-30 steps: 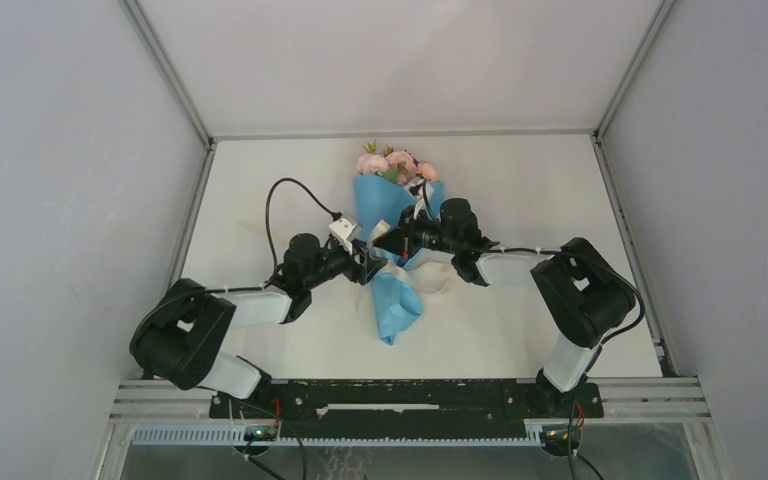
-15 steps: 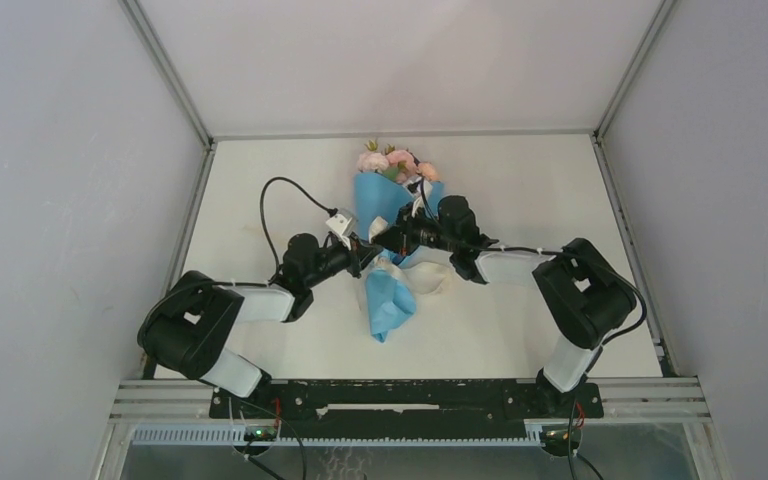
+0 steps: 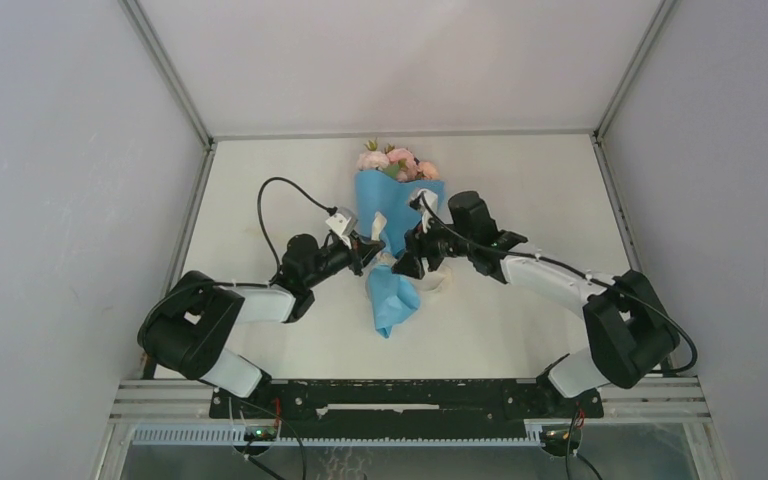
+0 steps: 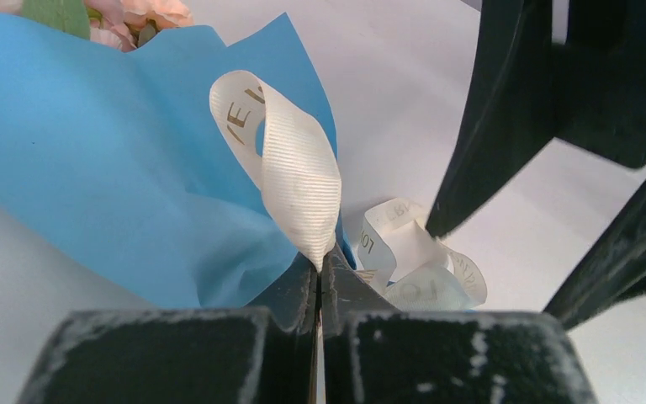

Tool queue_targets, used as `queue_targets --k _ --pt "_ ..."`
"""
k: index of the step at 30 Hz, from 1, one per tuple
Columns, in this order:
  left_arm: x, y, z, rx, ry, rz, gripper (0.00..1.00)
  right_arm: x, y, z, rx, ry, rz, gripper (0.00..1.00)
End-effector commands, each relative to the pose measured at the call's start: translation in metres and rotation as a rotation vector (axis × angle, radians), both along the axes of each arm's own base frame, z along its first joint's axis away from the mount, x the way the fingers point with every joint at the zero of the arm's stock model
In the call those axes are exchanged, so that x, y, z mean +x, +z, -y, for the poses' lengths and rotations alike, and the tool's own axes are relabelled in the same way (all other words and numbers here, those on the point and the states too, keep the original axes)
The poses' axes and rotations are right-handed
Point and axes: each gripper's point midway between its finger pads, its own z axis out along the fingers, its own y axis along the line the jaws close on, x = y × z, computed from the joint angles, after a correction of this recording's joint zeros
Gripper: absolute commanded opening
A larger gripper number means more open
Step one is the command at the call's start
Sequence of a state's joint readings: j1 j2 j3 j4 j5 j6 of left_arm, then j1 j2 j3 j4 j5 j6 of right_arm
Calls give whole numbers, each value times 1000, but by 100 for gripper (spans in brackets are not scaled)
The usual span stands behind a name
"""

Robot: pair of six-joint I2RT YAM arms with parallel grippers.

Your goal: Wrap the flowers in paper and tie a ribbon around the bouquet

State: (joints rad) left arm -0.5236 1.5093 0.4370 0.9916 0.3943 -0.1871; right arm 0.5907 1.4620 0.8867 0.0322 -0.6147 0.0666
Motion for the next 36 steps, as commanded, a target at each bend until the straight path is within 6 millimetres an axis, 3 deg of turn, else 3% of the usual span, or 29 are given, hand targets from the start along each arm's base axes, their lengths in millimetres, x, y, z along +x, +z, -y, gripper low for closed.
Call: queue_targets --k 1,5,8,11,14,17,23,29,33,36 --pt "-1 14 0 -39 6 57 0 -11 -15 2 -42 110 -14 64" --pt "-1 14 -1 -40 18 61 0 10 1 4 -7 74 32 58" --pt "0 14 -3 -43 29 61 0 29 5 27 4 -10 2 56" --pt "0 13 -3 -44 28 59 0 49 -11 55 5 -116 -106 59" --pt "1 13 -2 -45 28 56 0 57 -42 63 -118 -140 -121 63" --pt "3 12 -2 -42 32 49 0 62 -66 59 -197 -122 -113 65" --pt "5 11 -2 -40 37 42 0 58 -80 31 -191 25 -102 70" --pt "7 11 -2 -41 45 39 0 54 -101 26 -208 60 -145 70" --pt "7 11 -2 -42 43 38 0 52 -102 23 -194 86 -140 70" --pt "8 11 -2 -43 46 36 0 42 -91 23 -178 145 -124 69"
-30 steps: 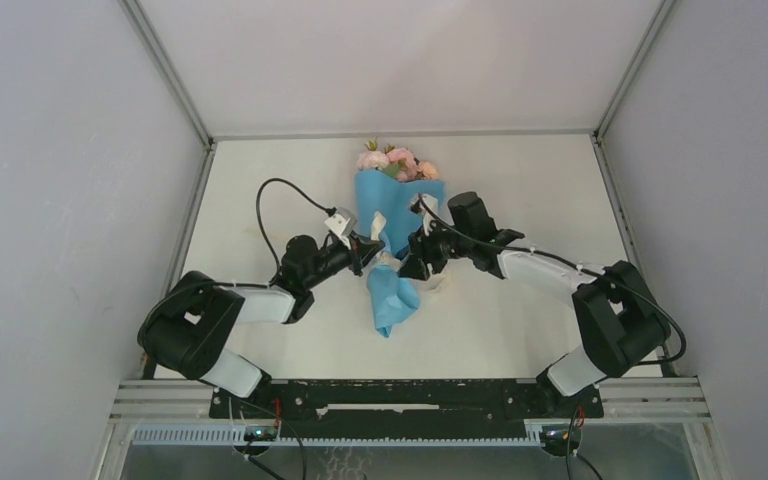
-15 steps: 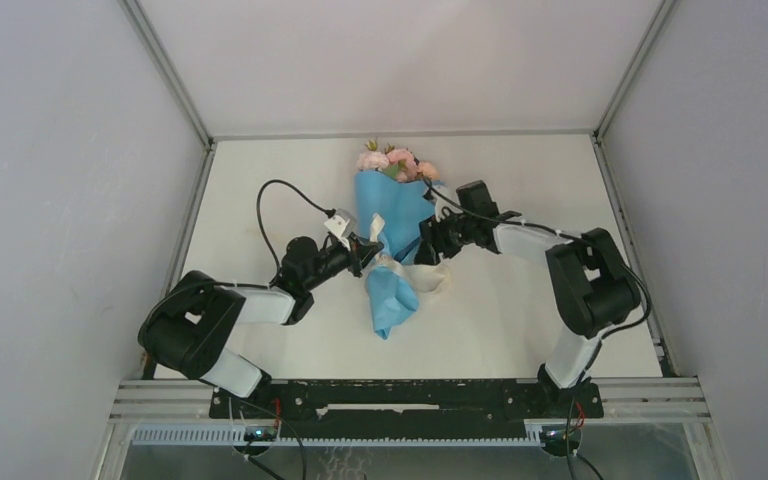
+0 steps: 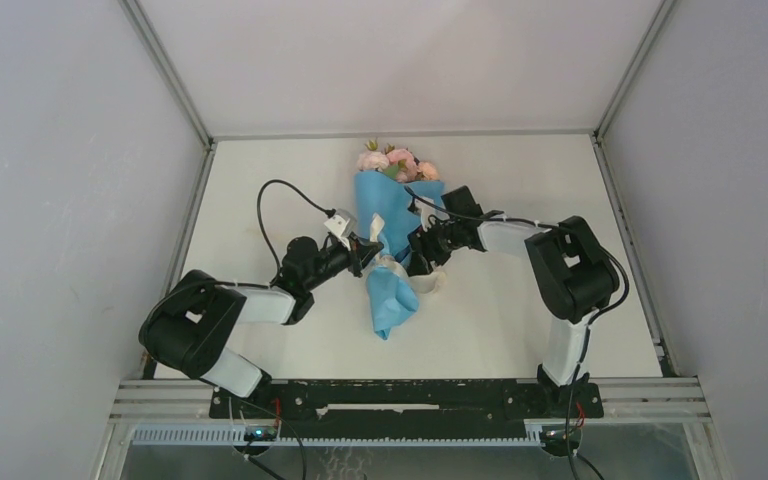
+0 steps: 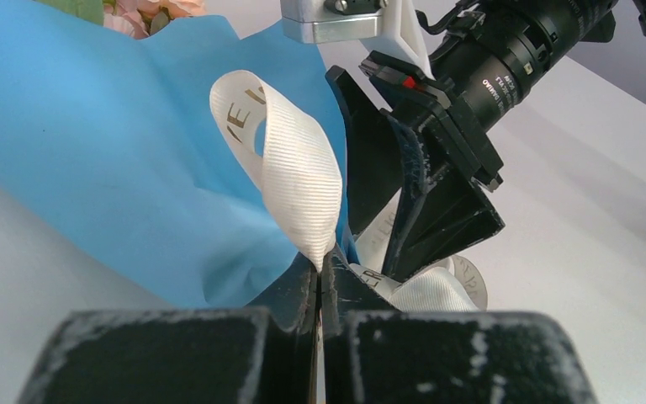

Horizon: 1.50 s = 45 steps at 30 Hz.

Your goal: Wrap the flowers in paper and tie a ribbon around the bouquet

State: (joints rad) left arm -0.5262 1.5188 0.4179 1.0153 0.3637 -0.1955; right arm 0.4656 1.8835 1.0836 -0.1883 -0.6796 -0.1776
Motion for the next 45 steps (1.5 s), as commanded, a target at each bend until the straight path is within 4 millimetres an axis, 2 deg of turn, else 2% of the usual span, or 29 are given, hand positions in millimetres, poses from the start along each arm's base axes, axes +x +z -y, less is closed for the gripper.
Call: queue_targets --k 1,4,7,12,16,18,23,26,29,30,32,33,34,37,43,45 --pt "7 17 2 -41 17 45 0 -7 32 -7 70 115 63 69" --pt "7 17 1 -41 20 43 0 -25 47 -6 102 181 56 68" --pt "7 17 1 -42 20 44 0 -32 49 -10 75 189 64 68" --pt "7 18 1 -44 20 44 0 -3 46 -24 50 84 150 68" --pt "7 18 -1 -46 27 48 0 18 42 -18 9 15 207 68" --pt "7 18 -1 -45 28 47 0 19 39 -18 -2 18 214 67" --pt "7 18 -1 -47 26 47 0 13 15 -19 -51 20 169 63" --pt "7 18 -1 -47 26 48 0 7 15 -23 -25 43 145 58" --pt "7 19 -1 -48 27 48 0 -1 17 -27 9 79 118 48" --pt "7 18 -1 -47 26 47 0 -3 18 -26 17 82 107 40" --pt "7 18 -1 -47 27 47 0 -2 23 -23 29 69 95 14" --pt "8 19 -1 -47 28 48 0 1 26 -19 27 46 99 4" --pt "8 18 -1 -47 30 48 0 5 30 -14 22 15 116 0" --pt "8 18 -2 -48 37 47 0 16 58 2 71 -79 188 0" --pt "8 18 -2 -47 37 46 0 25 124 49 160 -289 310 0" --pt "8 18 -2 -48 38 47 0 31 159 60 205 -335 412 0"
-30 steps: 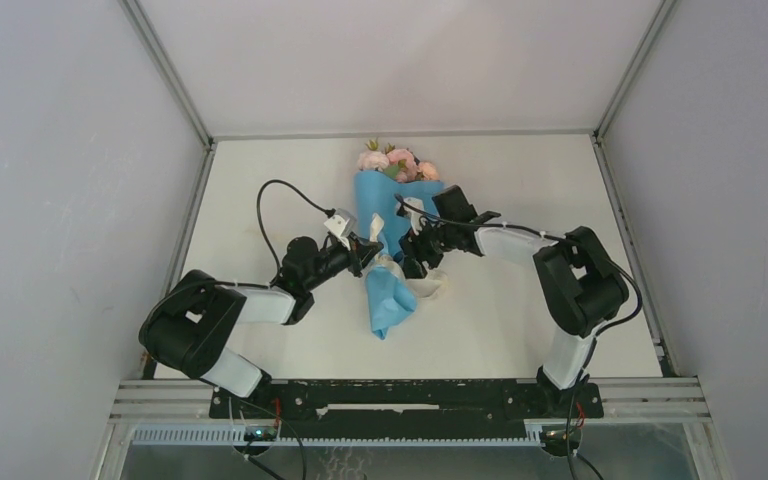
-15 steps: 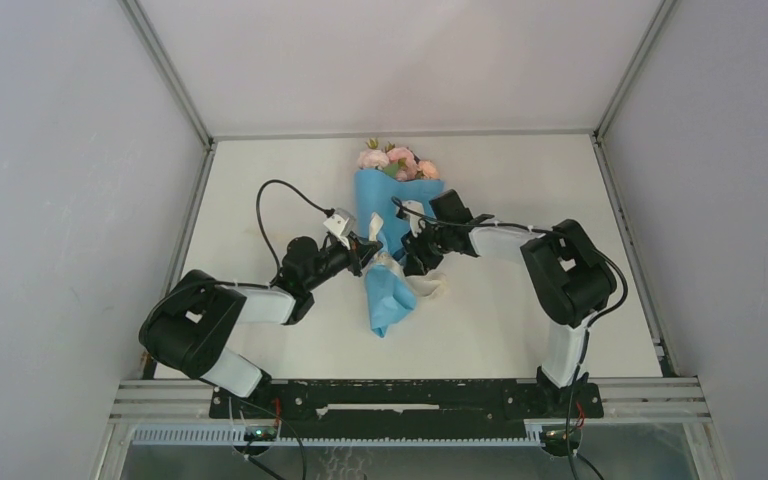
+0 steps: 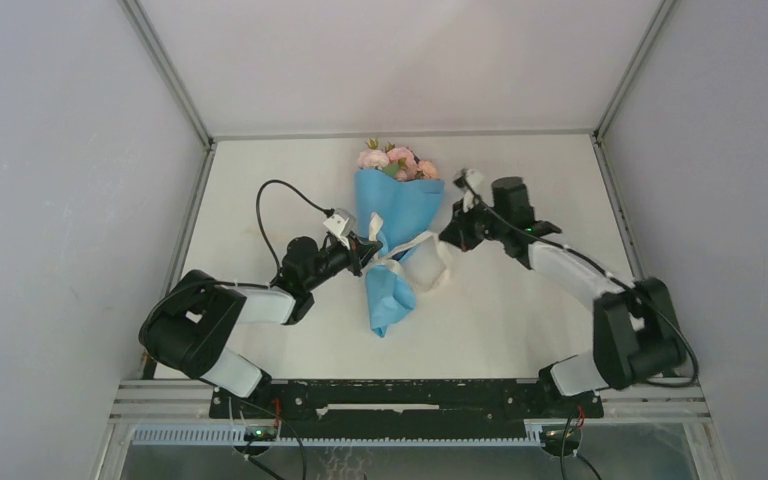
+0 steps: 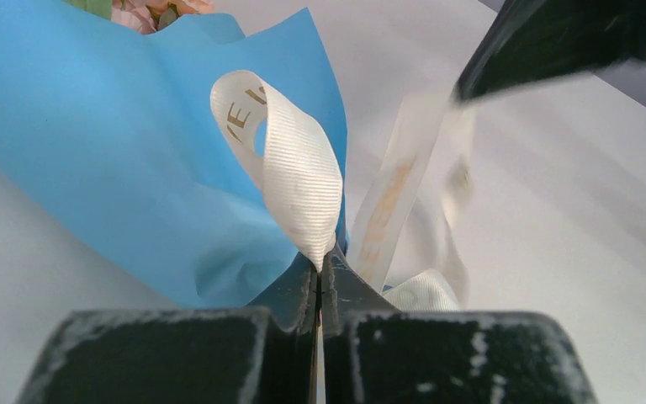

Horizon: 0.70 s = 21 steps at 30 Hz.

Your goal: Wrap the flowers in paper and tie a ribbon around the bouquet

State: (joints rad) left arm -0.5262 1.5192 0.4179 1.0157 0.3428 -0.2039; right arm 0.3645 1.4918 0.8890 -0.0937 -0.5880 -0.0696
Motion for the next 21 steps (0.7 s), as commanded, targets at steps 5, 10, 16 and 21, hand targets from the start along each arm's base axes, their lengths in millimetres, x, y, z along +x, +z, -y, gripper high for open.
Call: queue_targets --k 5,10,16,21 --pt "4 18 1 -41 7 56 0 49 154 20 241 -205 392 0" --pt "2 19 3 -38 -9 66 0 112 218 -3 453 -308 444 0" --pt "2 19 5 -33 -22 69 0 161 214 -97 482 -267 329 0" --pt "0 20 5 -35 -28 75 0 134 200 -176 461 -65 273 0"
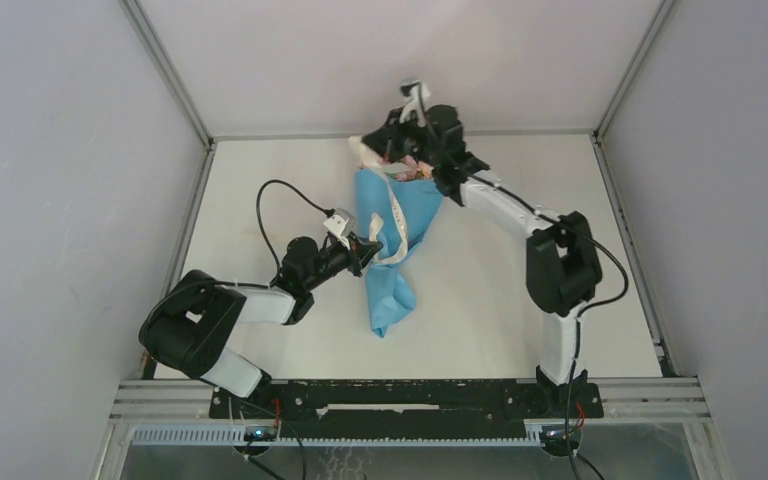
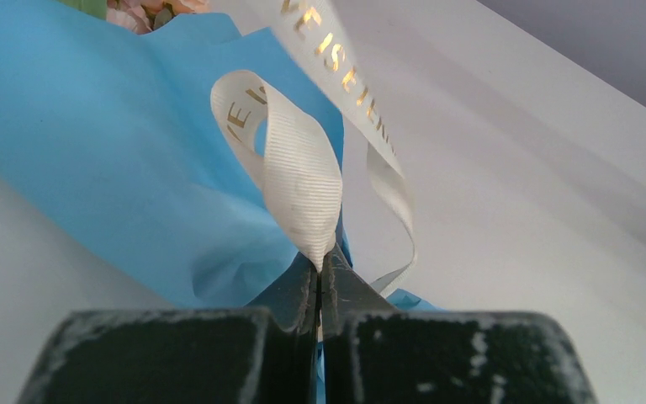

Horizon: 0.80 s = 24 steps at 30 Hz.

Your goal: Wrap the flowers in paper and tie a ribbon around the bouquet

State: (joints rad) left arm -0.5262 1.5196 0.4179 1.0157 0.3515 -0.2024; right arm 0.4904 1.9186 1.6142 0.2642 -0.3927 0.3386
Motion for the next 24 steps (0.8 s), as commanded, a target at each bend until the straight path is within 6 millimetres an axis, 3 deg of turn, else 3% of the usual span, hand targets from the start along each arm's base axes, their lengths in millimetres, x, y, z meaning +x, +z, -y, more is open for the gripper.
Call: queue_targets --k 1,5,7,9,10,12,14,18,21,24 --pt "1 20 4 -37 -19 76 0 -37 13 -61 -11 167 12 0" --pt "0 20 5 -35 -27 80 0 -69 -1 -88 -31 359 -17 0" --pt "0 21 5 -35 -32 83 0 -76 -7 -94 -59 423 -48 11" --pt "-1 21 6 -35 -36 85 0 -77 -23 -91 -128 439 -115 34" --pt "-1 21 6 -35 -37 85 0 -76 -23 -88 -159 439 -106 51" --pt "-2 21 6 -34 -38 86 0 -74 -18 -75 -194 419 -96 63" --pt "-1 21 6 -36 -35 87 0 -71 -13 -55 -201 392 -82 65" --pt "0 21 5 -36 -30 86 0 -76 -24 -17 -159 374 -151 68" --pt "1 21 5 -36 -24 83 0 -93 -49 -7 -156 417 -241 81" --pt "2 21 5 -35 -22 78 0 -114 -64 -5 -145 478 -297 84"
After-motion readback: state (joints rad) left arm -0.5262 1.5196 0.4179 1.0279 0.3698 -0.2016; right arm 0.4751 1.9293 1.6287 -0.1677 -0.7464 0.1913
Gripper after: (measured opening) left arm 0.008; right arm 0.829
